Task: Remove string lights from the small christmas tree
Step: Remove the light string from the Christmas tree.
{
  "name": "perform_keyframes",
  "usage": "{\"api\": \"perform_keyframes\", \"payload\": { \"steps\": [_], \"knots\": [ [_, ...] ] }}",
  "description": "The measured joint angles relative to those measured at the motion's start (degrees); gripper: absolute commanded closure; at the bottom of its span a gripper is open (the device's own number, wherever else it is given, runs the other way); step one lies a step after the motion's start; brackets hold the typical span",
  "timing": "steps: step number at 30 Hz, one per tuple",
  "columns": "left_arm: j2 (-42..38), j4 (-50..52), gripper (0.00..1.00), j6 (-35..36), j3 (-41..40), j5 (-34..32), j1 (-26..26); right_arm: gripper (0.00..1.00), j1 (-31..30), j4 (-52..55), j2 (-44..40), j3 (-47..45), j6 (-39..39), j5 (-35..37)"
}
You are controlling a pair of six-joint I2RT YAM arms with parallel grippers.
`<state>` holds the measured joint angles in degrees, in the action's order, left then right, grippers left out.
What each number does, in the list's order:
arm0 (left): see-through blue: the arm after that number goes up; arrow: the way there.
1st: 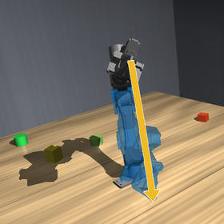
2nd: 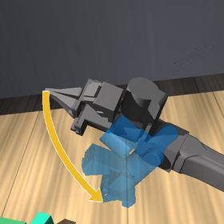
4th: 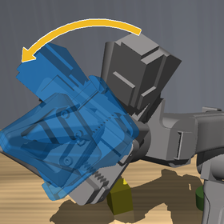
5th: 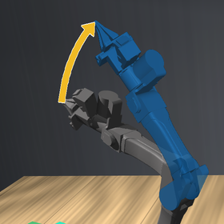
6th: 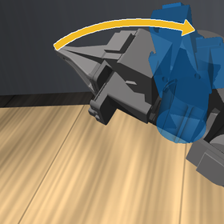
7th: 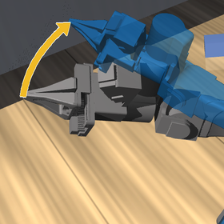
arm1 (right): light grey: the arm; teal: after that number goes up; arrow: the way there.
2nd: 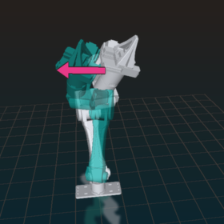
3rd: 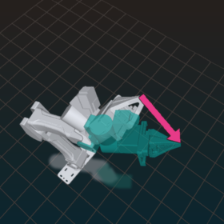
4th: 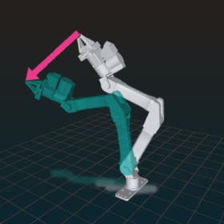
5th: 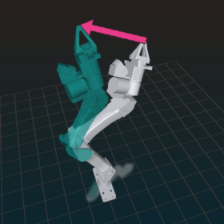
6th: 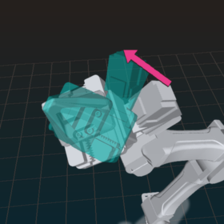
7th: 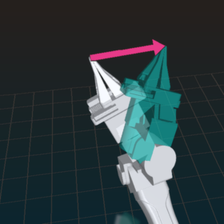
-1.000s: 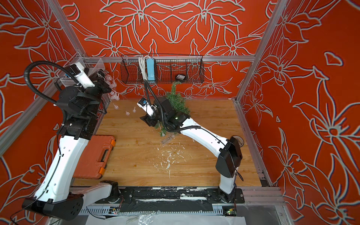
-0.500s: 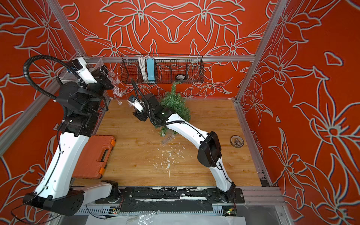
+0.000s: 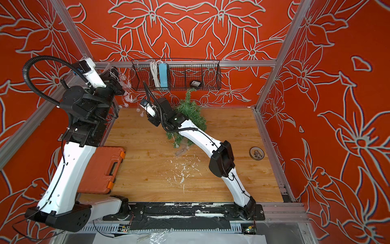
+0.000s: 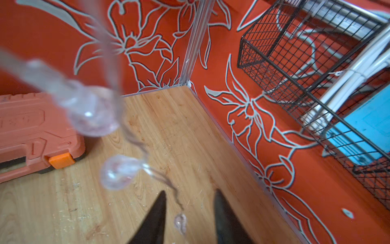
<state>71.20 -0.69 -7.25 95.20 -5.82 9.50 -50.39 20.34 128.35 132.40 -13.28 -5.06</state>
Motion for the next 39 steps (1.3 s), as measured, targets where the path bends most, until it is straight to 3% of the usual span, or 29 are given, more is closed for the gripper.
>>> {"api": "perform_keyframes", "payload": {
  "steps": [3,6,9,20,24,39],
  "knots": [
    [0.0,0.2,1.0,0.3,0.1,0.0,0.2,0.94,0.6,0.3,0.6,0.6,0.3,-1.0],
    [0.0,0.3,1.0,0.6,0.1,0.0,0.3,0.92,0.6,0.8,0.7,1.6,0.8,-2.4],
    [0.0,0.3,1.0,0.7,0.1,-0.1,0.3,1.0,0.6,0.5,0.8,2.9,0.9,-3.8],
    [0.0,0.7,1.0,1.8,0.1,-0.8,0.6,1.0,0.6,-6.1,-0.7,-3.0,7.5,-13.8],
    [0.0,0.7,1.0,2.4,0.1,-1.2,1.2,1.0,0.6,-11.1,-6.5,-13.3,10.9,-16.7],
    [0.0,0.7,1.0,2.7,0.1,-1.7,1.4,1.0,0.6,-26.0,-24.6,-23.9,18.1,-19.6]
  ]
}}
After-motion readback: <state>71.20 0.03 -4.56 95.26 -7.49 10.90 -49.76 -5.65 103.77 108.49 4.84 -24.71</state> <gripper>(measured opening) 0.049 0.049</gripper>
